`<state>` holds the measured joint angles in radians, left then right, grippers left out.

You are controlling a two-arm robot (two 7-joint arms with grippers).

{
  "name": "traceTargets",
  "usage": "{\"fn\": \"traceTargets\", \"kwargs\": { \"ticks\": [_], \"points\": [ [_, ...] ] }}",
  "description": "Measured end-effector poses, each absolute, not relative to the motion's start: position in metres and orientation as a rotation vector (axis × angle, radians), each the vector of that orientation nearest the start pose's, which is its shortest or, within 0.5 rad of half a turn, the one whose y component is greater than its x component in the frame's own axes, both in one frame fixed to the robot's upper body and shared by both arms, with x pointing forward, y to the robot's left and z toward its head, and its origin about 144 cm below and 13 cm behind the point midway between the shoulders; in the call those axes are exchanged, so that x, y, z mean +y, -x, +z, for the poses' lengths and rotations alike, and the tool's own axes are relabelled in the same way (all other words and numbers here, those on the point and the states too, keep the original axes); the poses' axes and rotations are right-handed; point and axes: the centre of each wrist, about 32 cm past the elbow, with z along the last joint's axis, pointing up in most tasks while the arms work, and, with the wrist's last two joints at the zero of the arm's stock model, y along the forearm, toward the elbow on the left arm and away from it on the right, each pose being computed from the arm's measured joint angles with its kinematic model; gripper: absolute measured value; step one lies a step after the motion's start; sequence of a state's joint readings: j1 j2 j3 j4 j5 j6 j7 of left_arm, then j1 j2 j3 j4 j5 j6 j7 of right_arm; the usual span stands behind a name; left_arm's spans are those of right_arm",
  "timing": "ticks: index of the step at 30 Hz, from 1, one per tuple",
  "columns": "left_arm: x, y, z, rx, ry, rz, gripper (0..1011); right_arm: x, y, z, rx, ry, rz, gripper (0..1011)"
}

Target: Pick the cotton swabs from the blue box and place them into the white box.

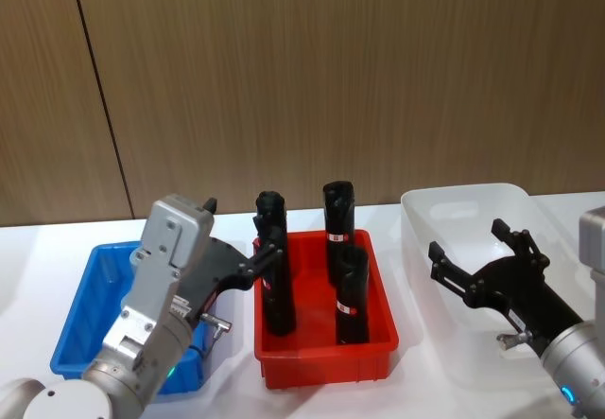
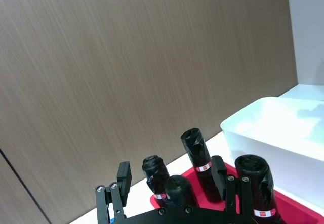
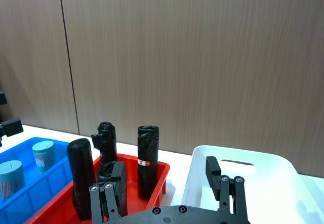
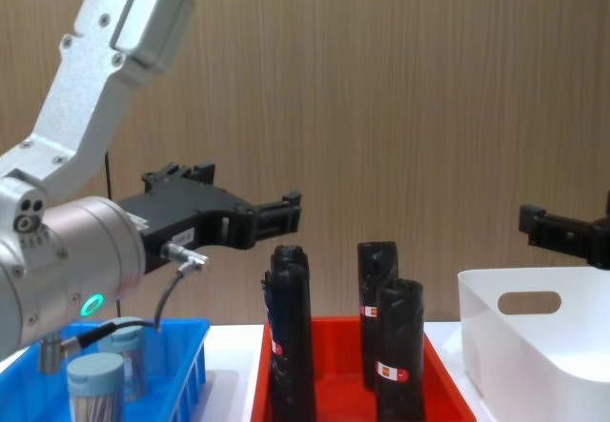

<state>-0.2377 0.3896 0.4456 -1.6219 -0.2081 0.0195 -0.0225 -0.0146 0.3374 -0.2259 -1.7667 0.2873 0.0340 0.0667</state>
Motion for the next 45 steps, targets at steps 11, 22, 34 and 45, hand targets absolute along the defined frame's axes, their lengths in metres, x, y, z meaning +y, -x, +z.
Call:
{"fn": "traceTargets", "kwargs": {
  "ticks": [11,22,34,45],
  "points": [
    [0.220,-0.493,1.203,-0.203,-0.097,1.173,1004,-0.237,-0.443,1.189,-0.075,-0.026,-1.230,1002],
    [0.237,-0.487,1.201,-0.110,-0.112,1.287,1004,-0.237,-0.443,1.189,-0.075,-0.026,-1.230,1002],
    [0.252,-0.484,1.198,0.003,-0.142,1.383,1004,-0.237,-0.443,1.189,-0.075,-0.026,-1.230,1002],
    [0.263,-0.491,1.194,0.091,-0.213,1.421,1004,-0.237,-0.443,1.189,-0.075,-0.026,-1.230,1002]
  ]
}}
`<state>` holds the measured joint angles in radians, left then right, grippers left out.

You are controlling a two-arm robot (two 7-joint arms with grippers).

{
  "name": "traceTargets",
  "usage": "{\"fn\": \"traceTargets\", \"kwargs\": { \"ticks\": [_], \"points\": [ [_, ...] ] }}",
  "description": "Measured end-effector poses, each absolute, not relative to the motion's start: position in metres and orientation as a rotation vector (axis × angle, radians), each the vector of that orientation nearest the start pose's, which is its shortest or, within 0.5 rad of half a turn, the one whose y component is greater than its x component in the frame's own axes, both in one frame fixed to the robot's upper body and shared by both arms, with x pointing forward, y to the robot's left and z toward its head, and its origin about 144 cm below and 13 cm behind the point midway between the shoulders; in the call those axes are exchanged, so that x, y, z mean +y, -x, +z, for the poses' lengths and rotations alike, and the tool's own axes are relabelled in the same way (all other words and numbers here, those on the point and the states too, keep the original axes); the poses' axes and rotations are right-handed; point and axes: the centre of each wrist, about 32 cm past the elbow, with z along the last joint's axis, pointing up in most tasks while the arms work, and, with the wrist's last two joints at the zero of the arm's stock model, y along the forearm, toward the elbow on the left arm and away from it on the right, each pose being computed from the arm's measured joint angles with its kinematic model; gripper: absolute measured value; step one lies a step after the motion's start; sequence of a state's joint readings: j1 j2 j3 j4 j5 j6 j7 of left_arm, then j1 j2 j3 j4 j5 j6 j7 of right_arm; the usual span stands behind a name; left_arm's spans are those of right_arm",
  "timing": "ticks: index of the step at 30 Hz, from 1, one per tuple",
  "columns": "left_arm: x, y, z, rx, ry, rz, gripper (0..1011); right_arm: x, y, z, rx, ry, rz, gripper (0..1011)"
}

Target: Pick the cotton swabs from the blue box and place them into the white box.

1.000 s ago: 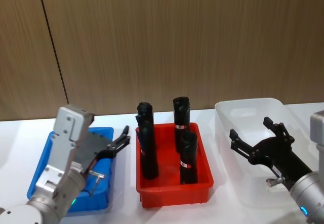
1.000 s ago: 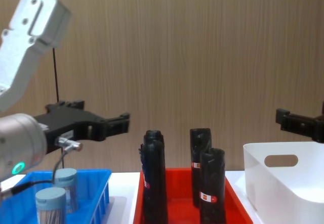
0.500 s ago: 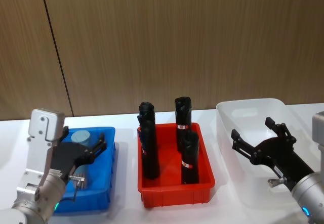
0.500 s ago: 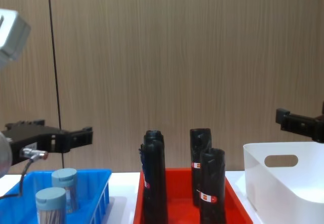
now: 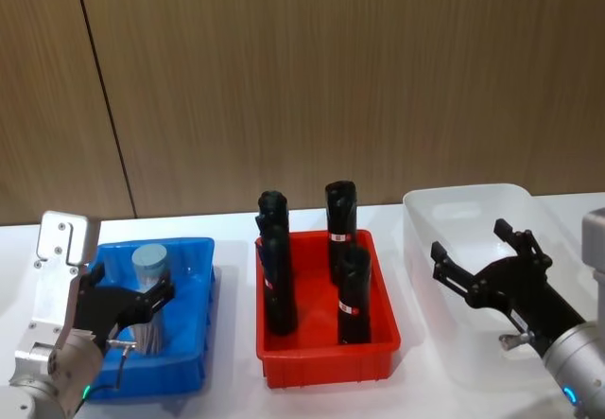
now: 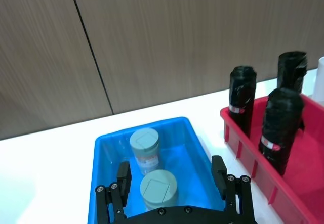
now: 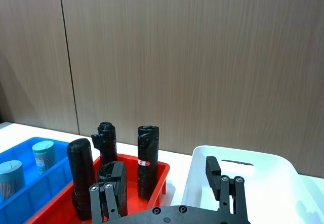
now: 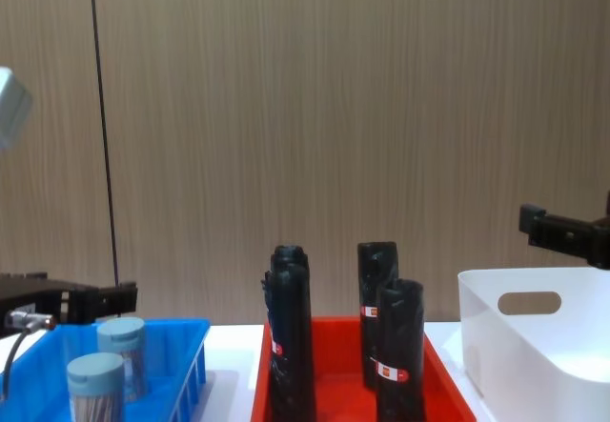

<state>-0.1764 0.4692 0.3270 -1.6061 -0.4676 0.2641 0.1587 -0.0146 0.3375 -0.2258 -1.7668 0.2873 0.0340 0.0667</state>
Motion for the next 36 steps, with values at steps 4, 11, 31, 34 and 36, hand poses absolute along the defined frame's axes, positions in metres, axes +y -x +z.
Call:
{"fn": "traceTargets", "kwargs": {
  "ticks": [4,11,31,34,36],
  "points": [
    [0.266,-0.496,1.193,0.117,-0.237,1.420,1004,-0.237,-0.443,1.189,-0.075,-0.026,-1.230,1002],
    [0.271,-0.505,1.190,0.162,-0.270,1.418,1004,-0.237,-0.443,1.189,-0.075,-0.026,-1.230,1002],
    [0.285,-0.535,1.175,0.300,-0.294,1.418,1004,-0.237,-0.443,1.189,-0.075,-0.026,-1.230,1002],
    [0.287,-0.540,1.173,0.315,-0.293,1.411,1004,-0.237,-0.443,1.189,-0.075,-0.026,-1.229,1002],
    [0.287,-0.542,1.172,0.321,-0.293,1.408,1004,-0.237,-0.443,1.189,-0.075,-0.026,-1.229,1002]
  ]
}}
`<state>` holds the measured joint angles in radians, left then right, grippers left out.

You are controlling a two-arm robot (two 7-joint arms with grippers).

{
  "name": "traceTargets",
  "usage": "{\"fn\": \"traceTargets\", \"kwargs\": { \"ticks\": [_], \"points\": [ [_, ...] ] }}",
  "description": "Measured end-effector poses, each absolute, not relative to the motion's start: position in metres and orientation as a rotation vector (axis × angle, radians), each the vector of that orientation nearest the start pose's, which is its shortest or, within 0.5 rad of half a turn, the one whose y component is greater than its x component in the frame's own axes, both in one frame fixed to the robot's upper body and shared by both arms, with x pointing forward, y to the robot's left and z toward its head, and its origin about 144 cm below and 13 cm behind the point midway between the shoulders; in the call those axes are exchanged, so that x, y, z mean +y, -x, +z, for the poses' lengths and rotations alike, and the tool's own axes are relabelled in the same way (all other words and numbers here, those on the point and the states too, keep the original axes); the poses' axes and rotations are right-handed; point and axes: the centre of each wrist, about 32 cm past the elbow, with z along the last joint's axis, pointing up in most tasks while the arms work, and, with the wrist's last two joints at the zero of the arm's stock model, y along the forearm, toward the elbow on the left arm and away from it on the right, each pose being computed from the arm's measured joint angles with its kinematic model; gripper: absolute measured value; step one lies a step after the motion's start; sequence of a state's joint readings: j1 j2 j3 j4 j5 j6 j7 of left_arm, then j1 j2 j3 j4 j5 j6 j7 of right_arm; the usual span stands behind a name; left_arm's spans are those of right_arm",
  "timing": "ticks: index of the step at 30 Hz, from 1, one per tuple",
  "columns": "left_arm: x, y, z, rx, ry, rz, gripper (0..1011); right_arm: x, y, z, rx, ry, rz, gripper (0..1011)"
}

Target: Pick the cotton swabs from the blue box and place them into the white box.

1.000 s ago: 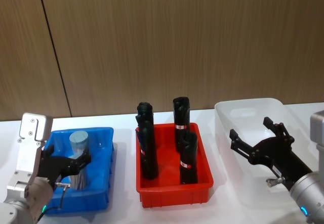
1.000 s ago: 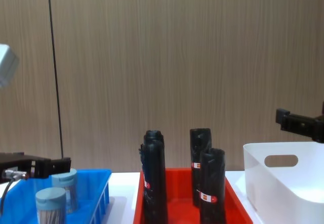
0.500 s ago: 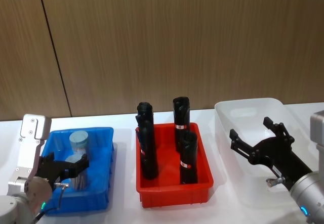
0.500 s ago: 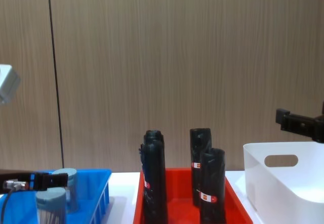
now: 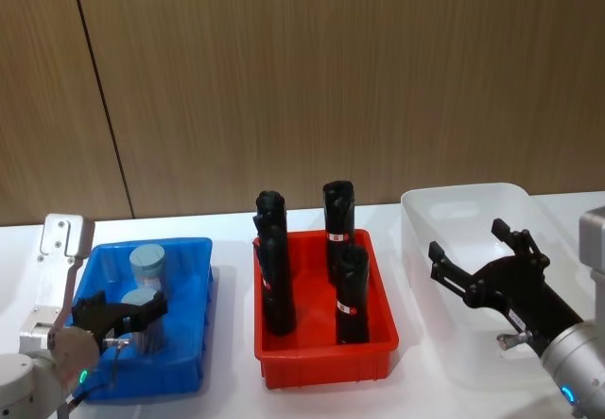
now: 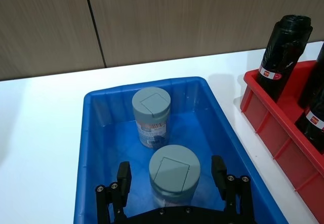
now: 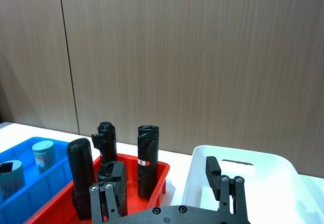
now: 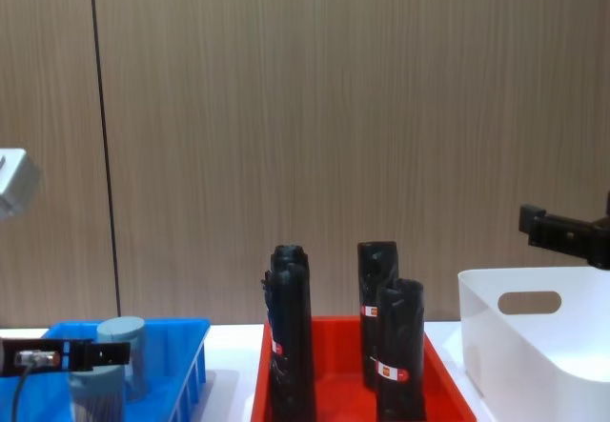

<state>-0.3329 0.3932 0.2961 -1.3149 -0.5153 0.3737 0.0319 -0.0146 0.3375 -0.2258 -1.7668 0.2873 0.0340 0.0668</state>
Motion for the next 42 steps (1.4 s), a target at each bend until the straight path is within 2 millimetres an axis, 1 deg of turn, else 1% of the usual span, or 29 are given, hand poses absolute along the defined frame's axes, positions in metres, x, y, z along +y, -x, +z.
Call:
{"fn": "traceTargets", "kwargs": {
  "ticks": [10,21,40,42],
  "points": [
    [0.290,-0.559,1.166,0.354,-0.288,1.364,1004,-0.237,-0.443,1.189,-0.075,-0.026,-1.230,1002],
    [0.288,-0.573,1.163,0.372,-0.299,1.347,1004,-0.237,-0.443,1.189,-0.075,-0.026,-1.229,1002],
    [0.284,-0.581,1.167,0.393,-0.363,1.380,1004,-0.237,-0.443,1.189,-0.075,-0.026,-1.229,1002],
    [0.284,-0.581,1.168,0.395,-0.369,1.382,980,-0.237,-0.443,1.189,-0.075,-0.026,-1.229,1002]
  ]
}}
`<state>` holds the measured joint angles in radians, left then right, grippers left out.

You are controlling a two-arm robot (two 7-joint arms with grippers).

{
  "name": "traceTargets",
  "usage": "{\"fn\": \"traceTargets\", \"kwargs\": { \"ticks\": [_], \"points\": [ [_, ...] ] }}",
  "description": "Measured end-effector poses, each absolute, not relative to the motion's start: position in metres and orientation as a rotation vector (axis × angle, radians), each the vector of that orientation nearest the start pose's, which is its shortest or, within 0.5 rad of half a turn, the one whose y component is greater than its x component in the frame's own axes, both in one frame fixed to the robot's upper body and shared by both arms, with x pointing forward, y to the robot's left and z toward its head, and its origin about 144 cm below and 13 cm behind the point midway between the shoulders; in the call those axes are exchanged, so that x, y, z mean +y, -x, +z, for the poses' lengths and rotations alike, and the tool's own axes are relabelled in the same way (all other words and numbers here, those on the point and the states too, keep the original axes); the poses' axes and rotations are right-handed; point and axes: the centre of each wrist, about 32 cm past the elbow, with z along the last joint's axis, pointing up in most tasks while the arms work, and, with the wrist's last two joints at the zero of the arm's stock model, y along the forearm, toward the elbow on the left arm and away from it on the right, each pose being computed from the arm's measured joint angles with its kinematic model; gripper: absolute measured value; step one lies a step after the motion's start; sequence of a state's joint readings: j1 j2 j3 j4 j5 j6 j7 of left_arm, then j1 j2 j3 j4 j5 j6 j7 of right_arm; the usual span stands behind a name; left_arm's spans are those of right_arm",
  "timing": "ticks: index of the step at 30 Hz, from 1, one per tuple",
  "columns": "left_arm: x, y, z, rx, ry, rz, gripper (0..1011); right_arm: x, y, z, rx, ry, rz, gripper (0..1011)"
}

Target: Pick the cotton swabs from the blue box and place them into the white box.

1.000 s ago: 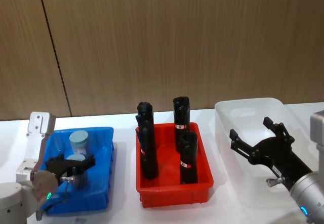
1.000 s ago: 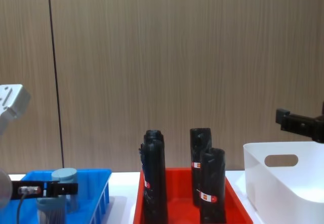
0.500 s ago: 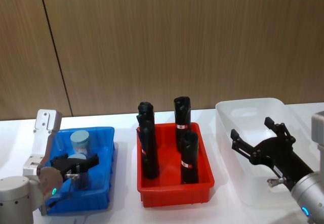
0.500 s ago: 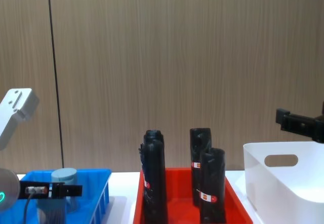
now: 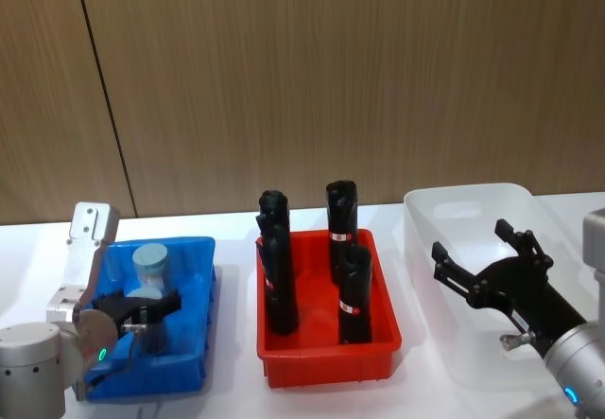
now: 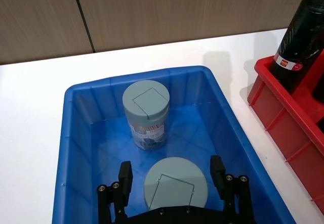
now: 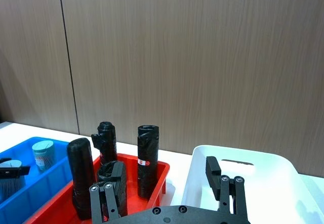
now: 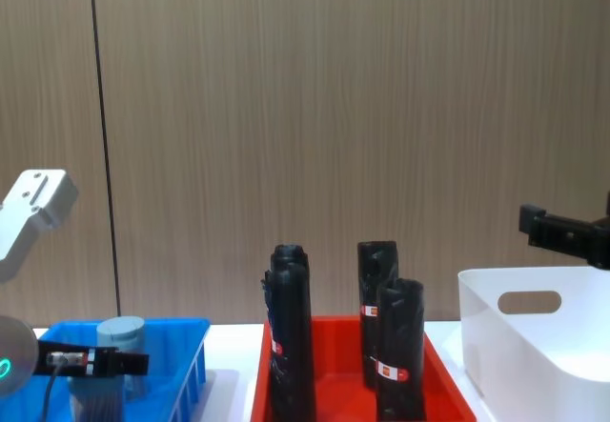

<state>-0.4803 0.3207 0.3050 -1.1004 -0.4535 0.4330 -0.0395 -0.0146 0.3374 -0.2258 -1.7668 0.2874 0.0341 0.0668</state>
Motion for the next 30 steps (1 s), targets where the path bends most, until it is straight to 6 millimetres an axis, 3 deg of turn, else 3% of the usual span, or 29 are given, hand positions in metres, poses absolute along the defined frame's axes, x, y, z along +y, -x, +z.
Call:
{"fn": "traceTargets", "kwargs": {
  "ticks": [3,12,30],
  "points": [
    [0.284,-0.582,1.169,0.398,-0.374,1.382,942,-0.237,-0.443,1.189,-0.075,-0.026,-1.229,1002],
    [0.283,-0.582,1.171,0.400,-0.382,1.381,683,-0.237,-0.443,1.189,-0.075,-0.026,-1.229,1002],
    [0.279,-0.574,1.180,0.312,-0.365,1.385,669,-0.237,-0.443,1.189,-0.075,-0.026,-1.229,1002]
  ]
}}
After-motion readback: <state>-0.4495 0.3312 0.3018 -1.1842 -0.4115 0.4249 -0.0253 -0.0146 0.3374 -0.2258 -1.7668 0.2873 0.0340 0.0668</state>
